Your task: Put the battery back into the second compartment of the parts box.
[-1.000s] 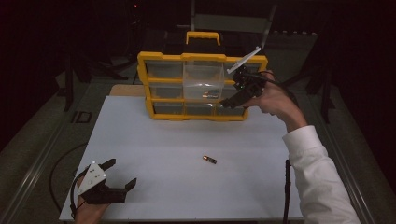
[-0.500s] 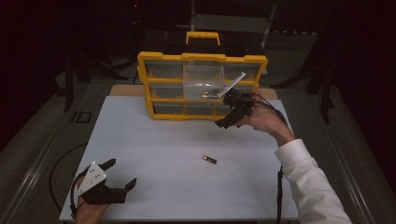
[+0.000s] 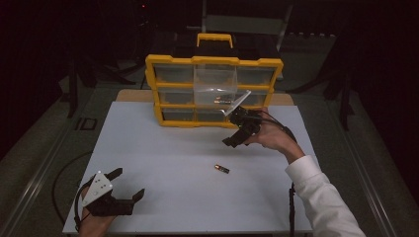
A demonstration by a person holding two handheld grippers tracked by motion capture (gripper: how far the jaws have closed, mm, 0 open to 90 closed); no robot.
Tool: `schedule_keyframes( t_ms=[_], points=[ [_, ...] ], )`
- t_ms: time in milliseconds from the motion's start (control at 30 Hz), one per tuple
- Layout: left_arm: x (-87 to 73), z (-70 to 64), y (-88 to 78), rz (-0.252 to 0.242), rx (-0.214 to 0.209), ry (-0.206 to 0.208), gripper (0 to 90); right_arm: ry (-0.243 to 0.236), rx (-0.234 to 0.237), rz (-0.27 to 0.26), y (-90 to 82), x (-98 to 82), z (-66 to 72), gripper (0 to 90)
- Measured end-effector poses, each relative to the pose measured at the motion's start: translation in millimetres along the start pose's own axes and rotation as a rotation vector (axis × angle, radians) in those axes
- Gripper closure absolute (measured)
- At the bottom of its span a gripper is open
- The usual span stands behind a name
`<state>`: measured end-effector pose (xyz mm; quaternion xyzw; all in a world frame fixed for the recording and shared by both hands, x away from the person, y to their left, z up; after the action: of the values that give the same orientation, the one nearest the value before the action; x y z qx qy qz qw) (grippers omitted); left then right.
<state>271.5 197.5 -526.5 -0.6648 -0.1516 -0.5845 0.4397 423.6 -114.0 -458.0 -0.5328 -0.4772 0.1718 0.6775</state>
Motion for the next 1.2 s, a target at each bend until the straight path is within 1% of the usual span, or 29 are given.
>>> schedule_keyframes(
  t_ms=[300, 433, 500, 600, 700, 733, 767, 833, 900, 933, 967, 1167, 1200],
  points=[
    [0.1, -0.6, 0.4, -0.001, -0.002, -0.001, 0.1, -0.025, 0.020, 0.033, 21.2, -11.4, 11.1, 15.7],
    [0.0, -0.4, 0.5, 0.000, -0.002, 0.000, 0.1, -0.049, 0.028, 0.049, 30.3, -16.4, 15.4, 16.0],
    [0.0, -0.3, 0.4, 0.001, -0.002, 0.000, 0.1, -0.048, 0.035, 0.060, 34.3, -18.9, 18.4, 16.7],
    [0.0, -0.4, 0.4, 0.000, -0.002, 0.000, 0.1, -0.070, 0.046, 0.068, 40.6, -22.2, 21.6, 21.3],
    [0.0, -0.4, 0.4, 0.000, -0.003, 0.000, 0.1, -0.079, 0.057, 0.088, 46.5, -26.2, 26.0, 22.8],
    [0.0, -0.3, 0.5, 0.000, -0.002, -0.001, 0.1, -0.094, 0.059, 0.093, 48.6, -27.4, 26.3, 23.3],
    [0.0, -0.3, 0.6, 0.000, -0.003, -0.001, 0.1, -0.077, 0.062, 0.105, 50.0, -28.7, 29.3, 23.6],
    [-0.1, -0.5, 0.6, 0.001, -0.003, 0.000, 0.1, -0.093, 0.065, 0.113, 54.0, -30.6, 29.7, 24.6],
    [0.1, -0.6, 0.6, 0.000, -0.004, 0.000, 0.1, -0.083, 0.068, 0.125, 57.3, -32.5, 32.1, 25.4],
    [0.0, -0.5, 0.6, 0.000, -0.003, 0.000, 0.1, -0.100, 0.071, 0.124, 59.7, -33.1, 32.0, 26.2],
    [0.0, -0.6, 0.7, 0.001, -0.003, 0.000, 0.1, -0.102, 0.069, 0.132, 61.5, -34.4, 32.8, 26.7],
    [-0.1, -0.2, 0.1, 0.001, -0.001, 0.001, 0.1, -0.128, 0.066, 0.171, 72.7, -41.4, 37.5, 35.1],
    [-0.1, -0.1, -0.2, 0.001, -0.002, 0.001, 0.1, -0.132, 0.072, 0.171, 74.5, -42.2, 38.4, 36.9]
  ],
)
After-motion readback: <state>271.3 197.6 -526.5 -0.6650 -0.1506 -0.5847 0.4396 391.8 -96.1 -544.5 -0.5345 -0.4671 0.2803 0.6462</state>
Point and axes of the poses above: each handheld gripper's, and its own axes: y roughly forward along the jaws, x roughly out of its top, z roughly to its left, the point moved 9 cm from there along y, roughly forward along the jaws, and after that the axes turned 5 degrees about y, right-handed, at the moved point
